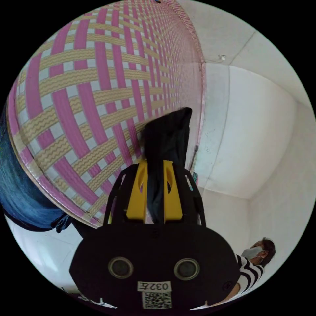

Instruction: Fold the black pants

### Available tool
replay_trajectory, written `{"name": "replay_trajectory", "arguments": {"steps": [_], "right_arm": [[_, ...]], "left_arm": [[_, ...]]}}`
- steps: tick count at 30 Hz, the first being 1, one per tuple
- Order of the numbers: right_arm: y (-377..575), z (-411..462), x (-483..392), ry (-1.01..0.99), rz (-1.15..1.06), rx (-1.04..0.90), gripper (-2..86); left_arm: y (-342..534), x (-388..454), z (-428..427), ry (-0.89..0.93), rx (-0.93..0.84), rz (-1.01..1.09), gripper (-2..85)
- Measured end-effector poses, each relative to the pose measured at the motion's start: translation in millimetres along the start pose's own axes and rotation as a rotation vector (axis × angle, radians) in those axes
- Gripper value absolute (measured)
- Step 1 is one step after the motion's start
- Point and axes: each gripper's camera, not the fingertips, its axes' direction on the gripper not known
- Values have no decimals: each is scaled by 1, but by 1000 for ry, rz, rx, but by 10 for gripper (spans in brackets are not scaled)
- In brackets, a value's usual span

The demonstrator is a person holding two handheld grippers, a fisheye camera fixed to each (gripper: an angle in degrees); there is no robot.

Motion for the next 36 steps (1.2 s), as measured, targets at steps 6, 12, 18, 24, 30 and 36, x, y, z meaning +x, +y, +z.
{"name": "replay_trajectory", "arguments": {"steps": [6,12,18,24,30,36], "right_arm": [[12,-23,29,-176,113,119,84],[21,3,12,-123,65,15,75],[31,11,-11,-26,20,42,-2],[29,14,-59,-107,-102,68,-8],[29,21,-110,-220,-204,155,-9],[32,40,-135,-260,-185,184,-9]], "left_arm": [[21,-20,-11,19,-19,12,58],[36,-27,-14,83,61,39,69],[40,-29,-19,47,73,38,40],[39,-1,-28,30,63,123,-8],[32,14,-16,439,136,172,-9],[23,24,-2,504,147,153,-9]]}}
